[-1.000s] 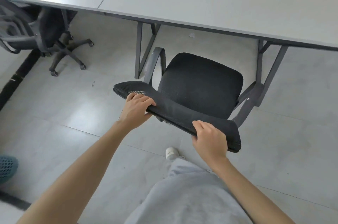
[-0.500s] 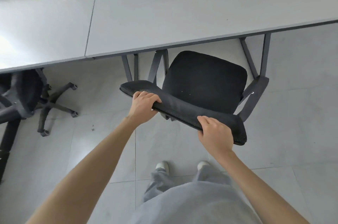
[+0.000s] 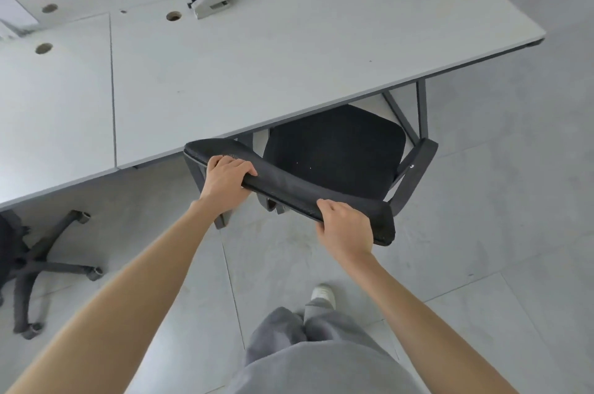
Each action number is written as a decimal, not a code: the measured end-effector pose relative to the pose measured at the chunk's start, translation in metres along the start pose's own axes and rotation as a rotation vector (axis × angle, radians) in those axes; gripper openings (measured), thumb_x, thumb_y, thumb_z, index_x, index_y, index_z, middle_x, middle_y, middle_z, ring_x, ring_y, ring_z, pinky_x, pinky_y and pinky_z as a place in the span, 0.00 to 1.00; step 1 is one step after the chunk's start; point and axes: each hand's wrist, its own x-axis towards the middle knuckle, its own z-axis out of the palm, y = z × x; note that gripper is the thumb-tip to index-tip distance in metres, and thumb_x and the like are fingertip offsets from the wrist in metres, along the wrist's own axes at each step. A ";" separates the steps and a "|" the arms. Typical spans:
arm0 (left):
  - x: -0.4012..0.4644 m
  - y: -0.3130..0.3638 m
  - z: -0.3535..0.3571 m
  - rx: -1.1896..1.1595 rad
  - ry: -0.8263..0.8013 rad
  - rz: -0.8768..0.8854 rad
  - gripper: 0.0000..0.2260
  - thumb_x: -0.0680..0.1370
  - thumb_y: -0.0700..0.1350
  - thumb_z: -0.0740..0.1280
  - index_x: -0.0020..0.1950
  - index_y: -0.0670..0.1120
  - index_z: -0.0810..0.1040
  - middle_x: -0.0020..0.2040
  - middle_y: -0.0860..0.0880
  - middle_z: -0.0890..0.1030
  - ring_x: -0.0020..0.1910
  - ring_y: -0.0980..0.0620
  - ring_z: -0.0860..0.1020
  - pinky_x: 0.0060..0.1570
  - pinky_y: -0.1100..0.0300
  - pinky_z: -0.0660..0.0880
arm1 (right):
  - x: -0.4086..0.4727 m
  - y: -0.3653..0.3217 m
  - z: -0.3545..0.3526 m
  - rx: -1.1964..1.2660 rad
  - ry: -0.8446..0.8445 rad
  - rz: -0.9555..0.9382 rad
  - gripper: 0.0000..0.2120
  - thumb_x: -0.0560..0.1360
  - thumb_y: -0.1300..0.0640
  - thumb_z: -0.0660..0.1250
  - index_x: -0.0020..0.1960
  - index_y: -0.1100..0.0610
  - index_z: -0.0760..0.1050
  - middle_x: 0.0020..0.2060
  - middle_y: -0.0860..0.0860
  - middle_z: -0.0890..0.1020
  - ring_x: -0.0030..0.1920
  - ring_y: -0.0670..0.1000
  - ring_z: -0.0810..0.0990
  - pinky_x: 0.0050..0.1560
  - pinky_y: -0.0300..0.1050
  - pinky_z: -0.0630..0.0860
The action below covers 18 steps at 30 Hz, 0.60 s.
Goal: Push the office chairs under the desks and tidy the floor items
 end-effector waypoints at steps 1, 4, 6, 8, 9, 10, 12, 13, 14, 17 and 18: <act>0.004 -0.002 0.000 0.004 -0.011 -0.001 0.11 0.72 0.42 0.65 0.54 0.51 0.76 0.57 0.54 0.79 0.60 0.48 0.71 0.65 0.54 0.53 | 0.005 0.002 0.001 -0.001 -0.006 0.002 0.11 0.58 0.57 0.75 0.39 0.55 0.78 0.28 0.47 0.79 0.28 0.50 0.78 0.21 0.38 0.69; 0.009 0.001 0.007 -0.015 0.034 0.050 0.11 0.73 0.46 0.66 0.55 0.51 0.76 0.58 0.54 0.78 0.60 0.49 0.70 0.64 0.55 0.53 | 0.013 0.019 0.002 -0.046 -0.017 -0.004 0.13 0.57 0.56 0.76 0.40 0.55 0.79 0.29 0.48 0.81 0.29 0.50 0.79 0.22 0.38 0.71; 0.010 0.008 0.007 -0.020 0.023 0.084 0.12 0.73 0.49 0.66 0.57 0.51 0.76 0.59 0.54 0.77 0.61 0.49 0.69 0.64 0.54 0.53 | 0.018 0.030 -0.003 -0.074 -0.040 0.030 0.12 0.58 0.54 0.77 0.39 0.55 0.79 0.29 0.48 0.81 0.30 0.50 0.80 0.22 0.38 0.71; 0.010 0.014 0.010 -0.022 0.021 0.103 0.13 0.75 0.50 0.65 0.58 0.50 0.75 0.60 0.54 0.77 0.61 0.49 0.69 0.64 0.53 0.53 | 0.020 0.040 -0.005 -0.099 -0.044 0.038 0.12 0.59 0.52 0.77 0.40 0.55 0.79 0.29 0.48 0.82 0.30 0.51 0.80 0.23 0.38 0.71; 0.011 0.017 0.010 -0.021 0.029 0.105 0.13 0.75 0.50 0.64 0.59 0.50 0.75 0.60 0.53 0.77 0.61 0.49 0.68 0.64 0.53 0.53 | 0.021 0.043 -0.006 -0.107 -0.041 0.042 0.12 0.60 0.52 0.76 0.40 0.55 0.80 0.29 0.49 0.82 0.30 0.51 0.81 0.24 0.38 0.72; 0.012 0.019 0.011 -0.018 0.037 0.102 0.13 0.75 0.50 0.63 0.59 0.50 0.74 0.60 0.53 0.77 0.61 0.49 0.68 0.64 0.53 0.53 | 0.023 0.045 -0.006 -0.103 -0.046 0.053 0.11 0.61 0.52 0.75 0.41 0.55 0.80 0.30 0.49 0.82 0.31 0.52 0.81 0.26 0.39 0.73; 0.012 0.022 0.013 -0.011 0.039 0.094 0.13 0.76 0.49 0.63 0.60 0.50 0.74 0.60 0.53 0.77 0.61 0.49 0.68 0.62 0.54 0.52 | 0.024 0.047 -0.009 -0.077 -0.070 0.083 0.10 0.64 0.53 0.73 0.44 0.55 0.80 0.32 0.50 0.83 0.33 0.53 0.81 0.28 0.39 0.74; 0.011 0.025 0.013 -0.013 0.044 0.088 0.13 0.76 0.48 0.63 0.59 0.49 0.75 0.59 0.52 0.77 0.61 0.49 0.69 0.62 0.55 0.52 | 0.023 0.049 -0.011 -0.066 -0.067 0.088 0.11 0.65 0.53 0.72 0.45 0.55 0.80 0.33 0.50 0.83 0.34 0.53 0.81 0.30 0.39 0.72; 0.010 0.029 0.013 -0.018 0.053 0.081 0.13 0.76 0.48 0.63 0.59 0.49 0.75 0.59 0.52 0.78 0.60 0.48 0.69 0.63 0.54 0.53 | 0.023 0.052 -0.012 -0.063 -0.065 0.093 0.11 0.66 0.53 0.72 0.47 0.55 0.80 0.35 0.50 0.84 0.36 0.54 0.82 0.31 0.39 0.70; 0.006 0.040 0.014 -0.014 0.076 0.068 0.12 0.77 0.48 0.62 0.58 0.49 0.75 0.57 0.51 0.78 0.59 0.48 0.70 0.64 0.53 0.56 | 0.023 0.058 -0.018 -0.066 -0.113 0.112 0.13 0.70 0.52 0.67 0.53 0.54 0.78 0.43 0.50 0.84 0.45 0.54 0.81 0.37 0.42 0.72; 0.004 0.043 0.014 -0.008 0.072 0.067 0.11 0.77 0.48 0.62 0.58 0.49 0.75 0.57 0.51 0.78 0.59 0.48 0.70 0.64 0.53 0.56 | 0.021 0.060 -0.018 -0.065 -0.122 0.114 0.14 0.72 0.51 0.65 0.55 0.53 0.77 0.46 0.50 0.83 0.48 0.54 0.81 0.40 0.43 0.74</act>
